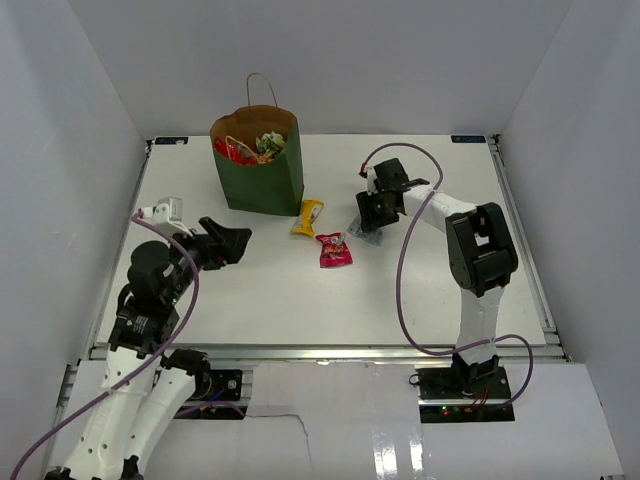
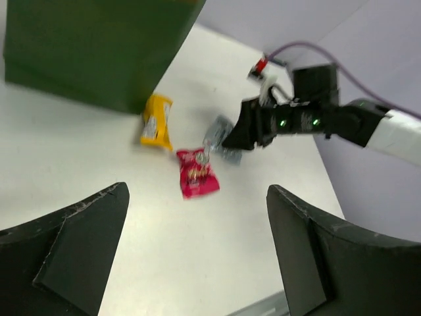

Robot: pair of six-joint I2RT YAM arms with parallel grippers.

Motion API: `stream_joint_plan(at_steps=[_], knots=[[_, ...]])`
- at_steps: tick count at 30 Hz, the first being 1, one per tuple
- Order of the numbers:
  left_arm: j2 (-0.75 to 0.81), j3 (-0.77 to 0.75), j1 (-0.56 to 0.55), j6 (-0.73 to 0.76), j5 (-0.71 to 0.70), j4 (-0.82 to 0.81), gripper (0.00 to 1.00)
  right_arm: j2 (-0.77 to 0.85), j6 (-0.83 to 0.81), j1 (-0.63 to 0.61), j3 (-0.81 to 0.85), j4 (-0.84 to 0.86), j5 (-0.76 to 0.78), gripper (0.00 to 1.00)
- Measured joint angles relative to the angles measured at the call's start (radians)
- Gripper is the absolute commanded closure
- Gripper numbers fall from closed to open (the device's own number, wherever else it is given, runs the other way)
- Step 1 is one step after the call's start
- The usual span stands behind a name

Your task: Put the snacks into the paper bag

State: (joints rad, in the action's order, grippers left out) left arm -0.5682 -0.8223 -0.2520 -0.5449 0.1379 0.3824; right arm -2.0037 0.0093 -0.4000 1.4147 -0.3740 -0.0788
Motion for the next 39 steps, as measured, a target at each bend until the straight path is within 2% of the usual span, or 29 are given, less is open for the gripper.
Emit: stream_joint_plan(at_steps=[3,6,10,15,19,22,26,29,33,35,38,39], knots=[[0.043,0.119,0.0,-0.074,0.012,0.027,0.02,-0.006,-0.014,0.0,0.001,0.007,-0.03,0.63],[0.073,0.204,0.0,-0.131,0.025,0.044,0.02,-0.006,-0.029,0.0,0.003,0.014,-0.061,0.83],[0.08,0.247,0.0,-0.17,0.047,0.05,0.02,0.002,-0.071,0.001,0.003,0.017,-0.082,0.92],[0.077,0.29,0.0,-0.182,0.073,0.039,0.02,0.074,-0.187,0.006,0.048,0.018,-0.185,0.92],[0.074,0.322,0.0,-0.181,0.082,0.035,0.02,0.154,-0.275,0.005,0.175,0.052,-0.333,0.92],[0.074,0.343,0.0,-0.181,0.084,0.034,0.02,0.179,-0.28,-0.022,0.323,0.132,-0.374,0.92],[0.07,0.364,0.0,-0.181,0.089,0.029,0.02,0.141,-0.255,-0.098,0.528,0.267,-0.341,0.92],[0.061,0.365,0.0,-0.181,0.095,0.026,0.02,0.067,-0.254,-0.183,0.67,0.371,-0.261,0.92],[0.058,0.365,0.0,-0.18,0.103,0.022,0.02,-0.064,-0.257,-0.275,0.772,0.506,-0.161,0.92],[0.06,0.365,0.0,-0.182,0.11,0.017,0.02,-0.132,-0.257,-0.302,0.8,0.541,-0.127,0.88],[0.06,0.369,0.0,-0.19,0.122,0.0,0.02,-0.225,-0.266,-0.321,0.821,0.565,-0.082,0.66],[0.059,0.371,0.0,-0.193,0.129,-0.003,0.02,-0.246,-0.268,-0.323,0.82,0.563,-0.072,0.54]])
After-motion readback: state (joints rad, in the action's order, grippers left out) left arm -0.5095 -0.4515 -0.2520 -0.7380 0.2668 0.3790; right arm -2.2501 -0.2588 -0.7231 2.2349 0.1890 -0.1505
